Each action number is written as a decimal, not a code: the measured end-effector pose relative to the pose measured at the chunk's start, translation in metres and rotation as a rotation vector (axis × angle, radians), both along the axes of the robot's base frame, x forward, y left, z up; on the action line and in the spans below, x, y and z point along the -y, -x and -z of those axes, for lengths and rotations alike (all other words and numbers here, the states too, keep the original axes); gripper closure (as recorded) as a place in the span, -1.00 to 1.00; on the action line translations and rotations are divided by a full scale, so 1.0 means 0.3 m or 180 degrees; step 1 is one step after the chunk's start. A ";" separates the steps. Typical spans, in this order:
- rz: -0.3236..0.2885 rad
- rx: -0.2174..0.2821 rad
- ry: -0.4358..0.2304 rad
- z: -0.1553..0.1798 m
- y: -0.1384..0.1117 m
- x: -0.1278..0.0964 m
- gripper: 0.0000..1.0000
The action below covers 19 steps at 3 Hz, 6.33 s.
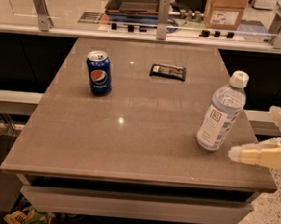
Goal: Move blue plastic bottle near rxbar chocolate
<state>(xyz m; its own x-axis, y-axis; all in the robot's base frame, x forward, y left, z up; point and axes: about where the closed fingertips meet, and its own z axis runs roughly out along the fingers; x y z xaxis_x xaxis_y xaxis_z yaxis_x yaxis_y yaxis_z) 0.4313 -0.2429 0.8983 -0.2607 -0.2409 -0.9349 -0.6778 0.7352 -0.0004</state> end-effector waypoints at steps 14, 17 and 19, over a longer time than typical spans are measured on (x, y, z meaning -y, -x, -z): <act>0.0627 0.0479 -0.0297 -0.077 -0.629 -0.047 1.00; 0.0373 0.0577 -0.0361 -0.078 -0.845 -0.221 1.00; 0.0282 0.0576 -0.0323 -0.026 -0.945 -0.274 1.00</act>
Offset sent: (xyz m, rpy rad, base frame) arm 0.0410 0.0525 -0.0006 0.1882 -0.0815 0.1208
